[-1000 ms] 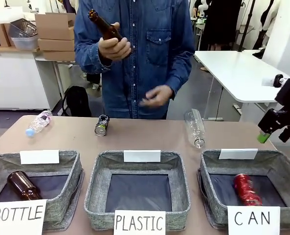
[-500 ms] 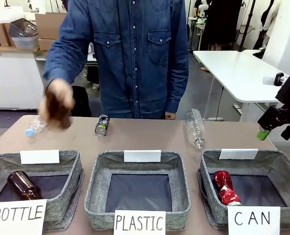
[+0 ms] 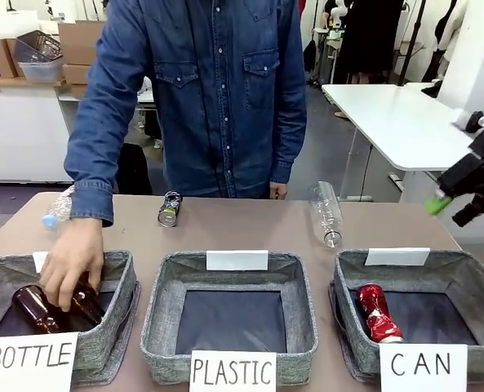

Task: Sort the can waste into the basket.
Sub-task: Pick up the can waste from the table and place it in the right Fabric basket.

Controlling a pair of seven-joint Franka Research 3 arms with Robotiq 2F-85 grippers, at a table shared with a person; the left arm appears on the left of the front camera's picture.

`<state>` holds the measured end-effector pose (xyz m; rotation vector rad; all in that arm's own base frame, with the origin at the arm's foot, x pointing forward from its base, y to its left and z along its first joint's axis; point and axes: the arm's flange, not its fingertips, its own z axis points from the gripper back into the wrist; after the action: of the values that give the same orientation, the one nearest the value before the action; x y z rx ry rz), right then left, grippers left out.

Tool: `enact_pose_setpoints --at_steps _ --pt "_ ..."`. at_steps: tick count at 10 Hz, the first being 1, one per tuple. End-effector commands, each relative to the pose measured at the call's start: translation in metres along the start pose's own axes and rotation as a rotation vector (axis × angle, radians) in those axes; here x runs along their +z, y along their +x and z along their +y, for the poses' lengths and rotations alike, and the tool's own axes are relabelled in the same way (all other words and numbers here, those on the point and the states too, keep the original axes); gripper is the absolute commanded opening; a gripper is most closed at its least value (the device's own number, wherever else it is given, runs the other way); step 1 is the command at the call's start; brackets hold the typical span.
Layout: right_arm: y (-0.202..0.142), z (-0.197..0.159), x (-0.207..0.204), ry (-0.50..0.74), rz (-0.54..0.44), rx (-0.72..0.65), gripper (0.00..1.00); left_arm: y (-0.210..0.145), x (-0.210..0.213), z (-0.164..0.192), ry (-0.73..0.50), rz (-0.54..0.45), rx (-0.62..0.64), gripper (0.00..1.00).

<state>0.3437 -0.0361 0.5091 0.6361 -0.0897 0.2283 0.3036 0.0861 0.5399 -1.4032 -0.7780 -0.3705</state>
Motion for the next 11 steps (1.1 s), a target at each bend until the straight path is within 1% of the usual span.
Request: enact_pose_setpoints --at_steps 1,2,3,4,5,6,7,11 --pt "0.02 -0.023 0.021 0.558 -0.025 -0.018 1.0 0.002 -0.001 -0.001 -0.019 -0.013 -0.025 1.0" --pt "0.022 -0.031 0.026 0.726 -0.089 -0.018 1.0 0.002 -0.001 -0.001 -0.019 -0.013 -0.025 1.0" --pt "0.026 -0.036 0.028 0.827 -0.136 -0.025 1.0 0.002 -0.001 -0.001 -0.019 -0.013 -0.025 1.0" --pt "0.033 -0.038 0.03 0.886 -0.147 -0.056 1.0 0.002 -0.001 -0.001 -0.019 -0.013 -0.025 1.0" --pt "0.038 -0.038 0.031 0.883 -0.174 -0.104 1.0 0.002 -0.001 -0.001 -0.019 -0.013 -0.025 1.0" --pt "0.042 -0.038 0.032 0.86 -0.2 -0.181 1.0 0.002 -0.001 -0.001 -0.019 -0.013 -0.025 1.0" --pt "0.026 -0.036 0.032 0.792 -0.157 -0.051 1.0 0.002 -0.001 -0.001 -0.019 -0.013 -0.025 1.0" --pt "0.026 -0.036 0.032 0.792 -0.157 -0.051 1.0 0.002 -0.001 -0.001 -0.019 -0.013 -0.025 1.0"
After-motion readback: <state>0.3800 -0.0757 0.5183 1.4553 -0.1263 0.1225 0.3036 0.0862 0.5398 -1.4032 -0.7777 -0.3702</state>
